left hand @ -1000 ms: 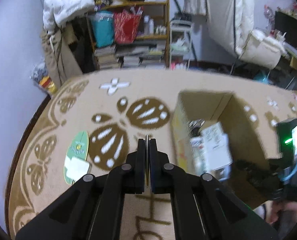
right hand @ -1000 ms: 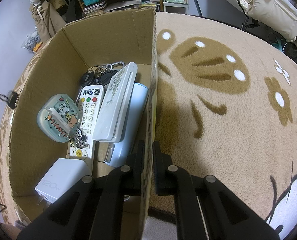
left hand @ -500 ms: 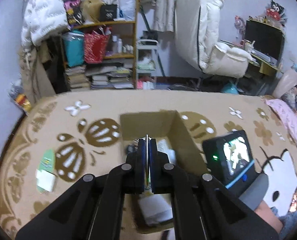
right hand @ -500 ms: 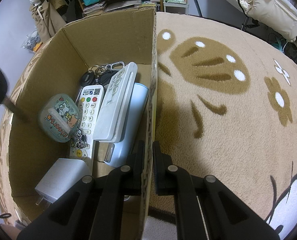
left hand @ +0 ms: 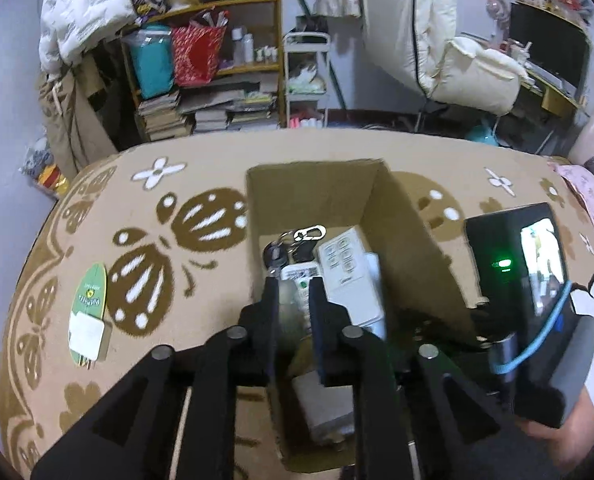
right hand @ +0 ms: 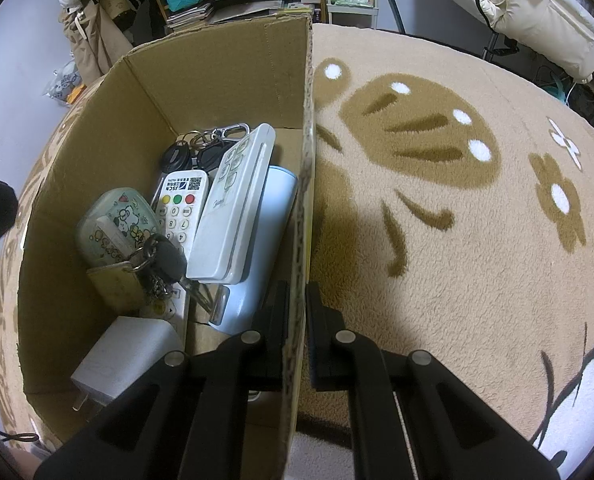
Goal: Organize rigid objects
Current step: 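Move the left tool to the white square charger and grasp it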
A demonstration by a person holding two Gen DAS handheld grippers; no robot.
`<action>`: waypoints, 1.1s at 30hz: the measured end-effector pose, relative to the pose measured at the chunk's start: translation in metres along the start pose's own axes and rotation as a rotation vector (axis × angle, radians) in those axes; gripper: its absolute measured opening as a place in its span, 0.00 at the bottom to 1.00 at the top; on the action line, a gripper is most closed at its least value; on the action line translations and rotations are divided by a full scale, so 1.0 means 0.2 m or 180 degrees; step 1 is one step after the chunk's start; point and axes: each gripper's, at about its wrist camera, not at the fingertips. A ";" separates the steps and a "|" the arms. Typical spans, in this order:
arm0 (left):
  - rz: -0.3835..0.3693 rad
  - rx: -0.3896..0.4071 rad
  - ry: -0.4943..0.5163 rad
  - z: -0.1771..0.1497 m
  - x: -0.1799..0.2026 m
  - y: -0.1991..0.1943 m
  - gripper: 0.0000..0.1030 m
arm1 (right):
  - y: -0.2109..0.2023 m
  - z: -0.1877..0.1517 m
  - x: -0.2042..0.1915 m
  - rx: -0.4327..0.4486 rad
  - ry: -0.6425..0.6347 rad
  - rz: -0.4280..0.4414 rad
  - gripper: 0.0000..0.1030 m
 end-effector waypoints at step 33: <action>0.1033 -0.0567 -0.0686 -0.11 -0.83 0.61 0.99 | 0.00 0.00 0.00 -0.0002 0.0000 0.0007 0.08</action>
Point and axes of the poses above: each gripper's, at about its wrist camera, not at the fingertips, and y roughly the way its jaws point, x to its right, z to its top, and after that the axes turned 15 degrees about z, right-handed
